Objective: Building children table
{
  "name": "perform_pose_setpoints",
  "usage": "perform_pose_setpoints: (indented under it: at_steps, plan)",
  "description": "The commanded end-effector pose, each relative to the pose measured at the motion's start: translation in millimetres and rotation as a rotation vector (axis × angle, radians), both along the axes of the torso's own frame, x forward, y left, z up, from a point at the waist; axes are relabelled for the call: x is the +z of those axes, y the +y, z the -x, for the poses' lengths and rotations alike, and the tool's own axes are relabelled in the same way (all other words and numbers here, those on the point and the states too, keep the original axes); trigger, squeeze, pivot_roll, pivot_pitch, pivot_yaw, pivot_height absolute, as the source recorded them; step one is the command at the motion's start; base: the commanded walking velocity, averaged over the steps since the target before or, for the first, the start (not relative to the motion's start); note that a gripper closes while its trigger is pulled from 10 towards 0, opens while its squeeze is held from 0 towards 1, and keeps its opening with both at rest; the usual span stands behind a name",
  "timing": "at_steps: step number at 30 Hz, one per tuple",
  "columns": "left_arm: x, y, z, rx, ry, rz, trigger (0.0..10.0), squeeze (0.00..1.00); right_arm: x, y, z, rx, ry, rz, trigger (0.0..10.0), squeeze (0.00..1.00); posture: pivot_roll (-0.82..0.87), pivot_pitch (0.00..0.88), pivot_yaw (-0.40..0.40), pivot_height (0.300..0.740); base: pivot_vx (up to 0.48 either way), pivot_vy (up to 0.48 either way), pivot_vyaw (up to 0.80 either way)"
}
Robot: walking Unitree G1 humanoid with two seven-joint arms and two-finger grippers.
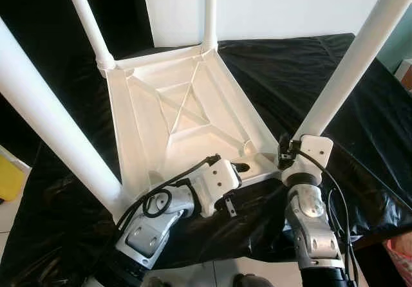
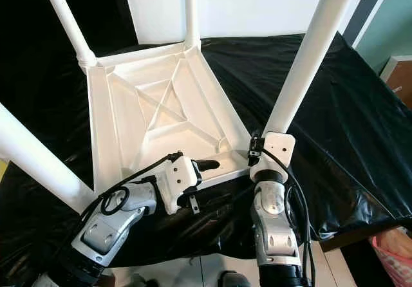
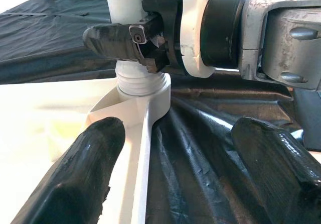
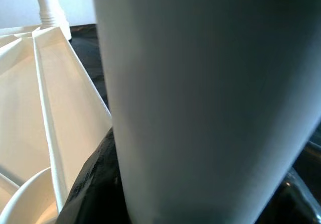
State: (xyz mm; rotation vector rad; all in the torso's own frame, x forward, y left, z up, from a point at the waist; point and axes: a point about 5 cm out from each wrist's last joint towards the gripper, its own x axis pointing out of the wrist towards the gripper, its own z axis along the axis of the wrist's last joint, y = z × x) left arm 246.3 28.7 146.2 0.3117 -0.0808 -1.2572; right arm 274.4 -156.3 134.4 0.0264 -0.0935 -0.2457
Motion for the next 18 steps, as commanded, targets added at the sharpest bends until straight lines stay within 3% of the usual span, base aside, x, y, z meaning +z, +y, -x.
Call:
perform_pose_setpoints:
  at_steps: [1,5,6,14,18]
  plan:
    - [-1,-0.8,2.3,-0.001,0.002,-0.008,10.0,0.00,-33,1.5,7.6,-0.013,0.168,-0.022,10.0,0.00,-0.14,0.118,0.033,0.740,0.000,0.000,0.00]
    - [-1,-0.8,1.9,-0.003,0.002,-0.010,10.0,0.00,-30,2.3,7.0,-0.003,0.144,-0.021,10.0,0.00,-0.14,0.117,0.034,0.740,0.000,0.000,0.00]
    - [-1,-0.7,1.8,-0.005,0.002,-0.010,10.0,0.00,-26,4.2,6.5,0.011,0.120,-0.022,10.0,1.00,-0.14,0.117,0.034,0.740,0.000,0.000,0.00]
    - [-1,-1.2,1.8,-0.006,0.002,-0.011,10.0,0.00,-20,4.2,6.0,0.039,0.085,-0.025,10.0,1.00,-0.14,0.118,0.032,0.740,0.000,0.000,0.00]
    - [-1,-1.0,2.0,-0.002,0.002,-0.010,10.0,0.00,-8,-5.9,7.1,0.122,0.018,0.007,10.0,1.00,-0.14,0.120,0.026,0.740,0.000,0.000,0.00]
